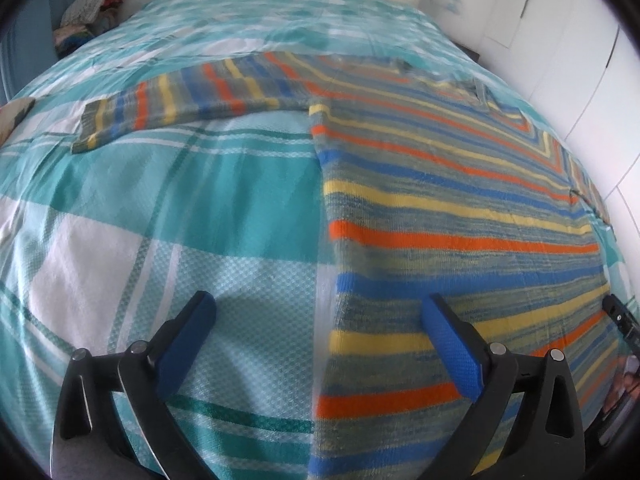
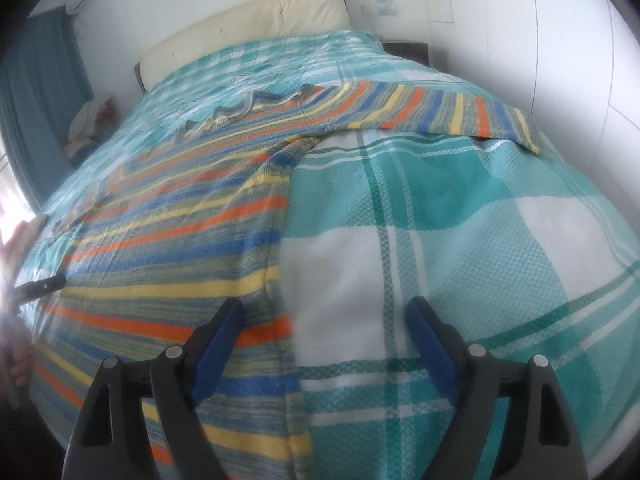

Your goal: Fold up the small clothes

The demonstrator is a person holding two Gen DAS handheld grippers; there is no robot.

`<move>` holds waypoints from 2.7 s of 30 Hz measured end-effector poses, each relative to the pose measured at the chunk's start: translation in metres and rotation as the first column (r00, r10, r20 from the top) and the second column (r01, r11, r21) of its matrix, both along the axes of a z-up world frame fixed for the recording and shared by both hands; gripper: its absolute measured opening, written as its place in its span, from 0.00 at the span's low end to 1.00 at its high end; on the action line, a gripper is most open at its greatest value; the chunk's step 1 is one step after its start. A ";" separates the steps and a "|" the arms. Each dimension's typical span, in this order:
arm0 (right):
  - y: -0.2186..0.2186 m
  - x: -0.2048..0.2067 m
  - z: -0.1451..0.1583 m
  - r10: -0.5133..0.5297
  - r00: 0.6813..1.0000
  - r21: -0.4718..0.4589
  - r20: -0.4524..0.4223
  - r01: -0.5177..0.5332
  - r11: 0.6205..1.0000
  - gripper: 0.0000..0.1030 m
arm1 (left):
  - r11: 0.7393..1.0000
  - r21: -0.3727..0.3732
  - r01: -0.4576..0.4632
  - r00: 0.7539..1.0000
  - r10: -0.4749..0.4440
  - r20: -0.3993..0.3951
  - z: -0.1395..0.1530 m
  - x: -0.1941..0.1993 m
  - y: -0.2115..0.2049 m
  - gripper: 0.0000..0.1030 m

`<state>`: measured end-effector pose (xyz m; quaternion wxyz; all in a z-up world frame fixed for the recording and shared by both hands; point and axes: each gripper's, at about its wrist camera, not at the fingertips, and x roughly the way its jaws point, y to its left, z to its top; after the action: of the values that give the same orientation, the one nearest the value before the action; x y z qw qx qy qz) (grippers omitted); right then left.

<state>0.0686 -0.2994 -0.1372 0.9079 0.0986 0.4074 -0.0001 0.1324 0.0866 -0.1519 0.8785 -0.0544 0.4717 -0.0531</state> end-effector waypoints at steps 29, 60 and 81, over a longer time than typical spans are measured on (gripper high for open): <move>0.016 -0.011 0.006 -0.018 1.000 -0.113 0.010 0.019 0.993 0.91 | 0.993 -0.117 -0.005 0.998 0.011 0.055 0.023 -0.006 0.022 0.99; 0.021 -0.016 0.008 -0.079 0.997 -0.267 0.015 0.080 0.960 0.91 | 0.995 0.060 -0.074 0.996 0.070 0.060 0.019 -0.005 0.022 0.99; 0.026 -0.015 0.011 -0.071 0.997 -0.312 0.029 0.076 0.947 0.91 | 0.994 0.069 -0.080 0.996 0.077 0.049 0.016 -0.004 0.023 0.99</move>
<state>0.0532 -0.2738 -0.1262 0.9149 -0.0315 0.3905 -0.0977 0.1286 0.1092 -0.1360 0.8920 -0.0404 0.4503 -0.0029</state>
